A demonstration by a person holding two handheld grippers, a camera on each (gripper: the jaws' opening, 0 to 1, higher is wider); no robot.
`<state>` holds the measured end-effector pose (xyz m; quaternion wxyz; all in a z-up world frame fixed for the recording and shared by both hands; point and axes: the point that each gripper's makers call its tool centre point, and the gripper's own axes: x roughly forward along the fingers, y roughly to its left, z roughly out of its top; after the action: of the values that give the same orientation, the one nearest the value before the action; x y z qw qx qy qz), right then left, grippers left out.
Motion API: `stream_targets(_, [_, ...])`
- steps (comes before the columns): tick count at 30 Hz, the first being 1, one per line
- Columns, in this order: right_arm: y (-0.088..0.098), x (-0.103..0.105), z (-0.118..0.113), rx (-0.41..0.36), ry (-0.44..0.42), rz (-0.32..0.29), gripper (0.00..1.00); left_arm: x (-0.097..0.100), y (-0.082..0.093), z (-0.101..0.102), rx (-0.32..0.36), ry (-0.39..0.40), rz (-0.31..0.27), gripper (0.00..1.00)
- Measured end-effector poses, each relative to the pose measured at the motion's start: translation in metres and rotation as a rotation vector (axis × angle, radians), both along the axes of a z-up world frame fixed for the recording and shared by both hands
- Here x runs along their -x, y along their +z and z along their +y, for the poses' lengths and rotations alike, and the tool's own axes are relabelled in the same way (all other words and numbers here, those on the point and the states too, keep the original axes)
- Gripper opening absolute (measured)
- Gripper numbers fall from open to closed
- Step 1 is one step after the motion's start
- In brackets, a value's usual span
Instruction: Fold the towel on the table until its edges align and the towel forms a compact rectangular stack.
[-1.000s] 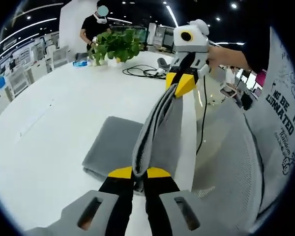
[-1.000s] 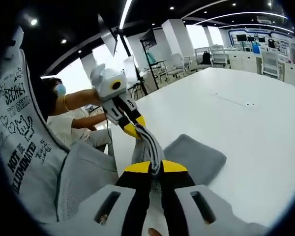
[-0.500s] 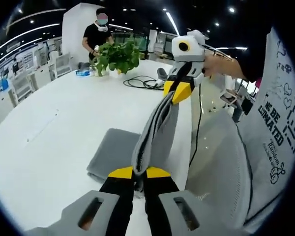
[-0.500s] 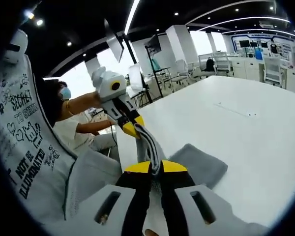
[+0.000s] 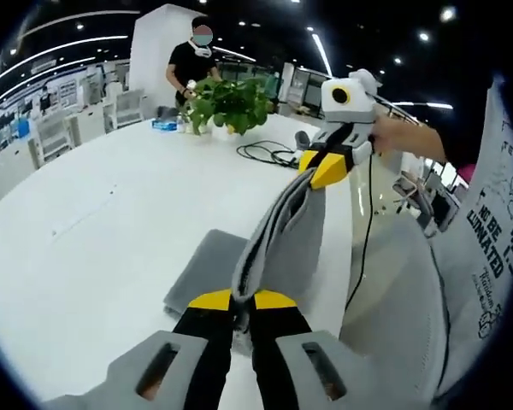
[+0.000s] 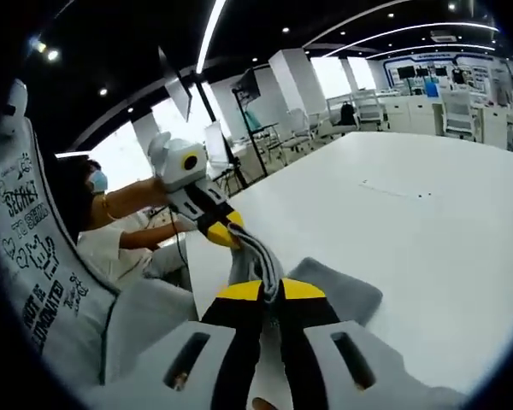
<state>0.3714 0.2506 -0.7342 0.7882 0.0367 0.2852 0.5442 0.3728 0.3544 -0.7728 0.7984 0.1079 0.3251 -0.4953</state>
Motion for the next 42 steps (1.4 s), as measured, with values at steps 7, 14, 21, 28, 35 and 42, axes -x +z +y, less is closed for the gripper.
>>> stream_targets(7, [-0.021,-0.027,0.002,-0.003,-0.069,0.026,0.05,-0.024,-0.023,0.001,0.009,0.096,0.035,0.07])
stream_targets(14, [-0.048,-0.049,0.004,0.012,-0.128,0.066,0.05,-0.034,-0.052,0.004,-0.001,0.207,0.082,0.07])
stream_targets(21, [-0.073,-0.067,0.007,0.078,-0.136,0.032,0.04,-0.040,-0.069,0.005,-0.007,0.267,0.107,0.07])
stream_targets(28, [-0.098,-0.081,0.007,0.130,-0.144,0.042,0.04,-0.048,-0.093,0.005,-0.028,0.302,0.141,0.07])
stream_targets(35, [-0.123,-0.087,0.003,0.171,-0.159,0.063,0.05,-0.057,-0.112,0.006,-0.066,0.304,0.157,0.07])
stream_targets(42, [-0.125,-0.096,-0.002,0.145,-0.222,0.077,0.09,-0.061,-0.115,0.013,-0.075,0.346,0.171,0.14])
